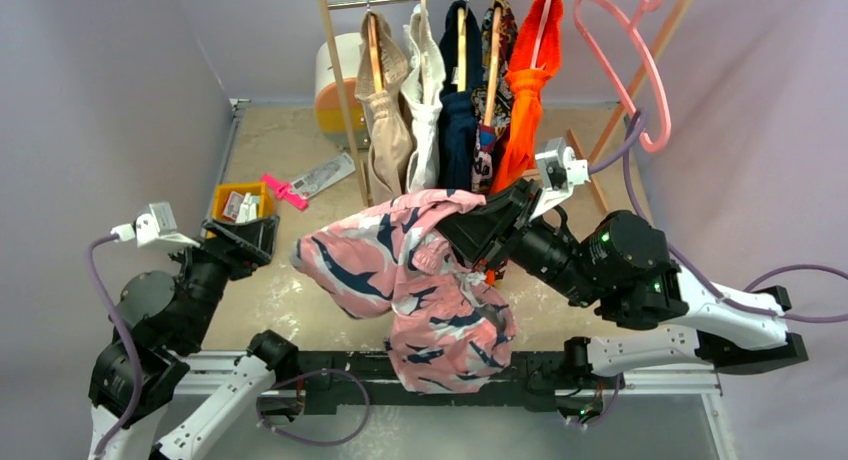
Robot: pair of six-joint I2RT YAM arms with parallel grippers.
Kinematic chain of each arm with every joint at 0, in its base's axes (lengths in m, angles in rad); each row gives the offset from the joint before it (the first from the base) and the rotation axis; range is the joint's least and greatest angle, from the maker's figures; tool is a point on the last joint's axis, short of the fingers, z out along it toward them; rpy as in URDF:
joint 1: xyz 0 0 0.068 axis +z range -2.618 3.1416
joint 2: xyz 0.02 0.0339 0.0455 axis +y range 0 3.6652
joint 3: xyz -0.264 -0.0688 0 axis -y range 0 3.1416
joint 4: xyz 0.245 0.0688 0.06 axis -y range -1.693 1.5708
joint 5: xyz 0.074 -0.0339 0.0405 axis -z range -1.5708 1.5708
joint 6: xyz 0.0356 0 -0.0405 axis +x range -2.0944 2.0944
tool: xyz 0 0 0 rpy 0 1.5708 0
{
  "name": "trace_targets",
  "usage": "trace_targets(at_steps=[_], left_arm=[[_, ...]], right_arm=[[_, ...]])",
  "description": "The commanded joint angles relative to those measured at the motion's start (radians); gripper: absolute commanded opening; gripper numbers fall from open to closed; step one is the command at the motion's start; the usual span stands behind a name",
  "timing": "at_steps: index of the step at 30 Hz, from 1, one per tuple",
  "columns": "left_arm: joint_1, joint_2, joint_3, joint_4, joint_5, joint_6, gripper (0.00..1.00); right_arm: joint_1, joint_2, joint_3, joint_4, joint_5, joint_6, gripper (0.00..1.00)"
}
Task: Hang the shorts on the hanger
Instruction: Adjust the shorts at the center of the board.
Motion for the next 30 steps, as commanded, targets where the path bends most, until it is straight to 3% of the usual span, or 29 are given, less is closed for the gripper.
trace_targets(at_steps=[1,3,6,9,11,17,20,26,30], left_arm=[[0.004,-0.044,0.020,-0.065,0.043,-0.015,0.74],[0.004,-0.046,0.054,-0.135,-0.043,-0.013,0.74],[0.003,-0.034,0.120,-0.275,-0.285,-0.075,0.76],[0.002,-0.034,0.157,-0.310,-0.339,-0.084,0.77],[0.002,-0.042,0.145,-0.246,-0.233,-0.049,0.76],[0.006,0.002,0.028,0.054,0.382,-0.014,0.75],[0.009,0.022,-0.023,0.142,0.614,-0.024,0.75],[0.024,-0.040,-0.128,0.345,0.831,-0.112,0.75],[0.062,-0.015,-0.159,0.354,0.944,-0.094,0.75]], right_arm=[[-0.001,-0.033,-0.005,0.071,0.053,0.017,0.00],[0.000,-0.032,0.010,0.058,0.065,-0.001,0.00],[-0.001,-0.040,0.024,0.029,0.103,-0.013,0.00],[0.000,-0.053,0.020,0.028,0.141,-0.025,0.00],[0.000,-0.051,0.019,0.038,0.161,-0.031,0.00],[0.001,-0.016,0.031,0.121,0.196,-0.059,0.00],[0.000,-0.019,0.006,0.224,0.213,-0.061,0.00],[0.001,-0.017,-0.066,0.458,0.231,-0.098,0.00],[0.000,0.034,-0.050,0.530,0.235,-0.131,0.00]])
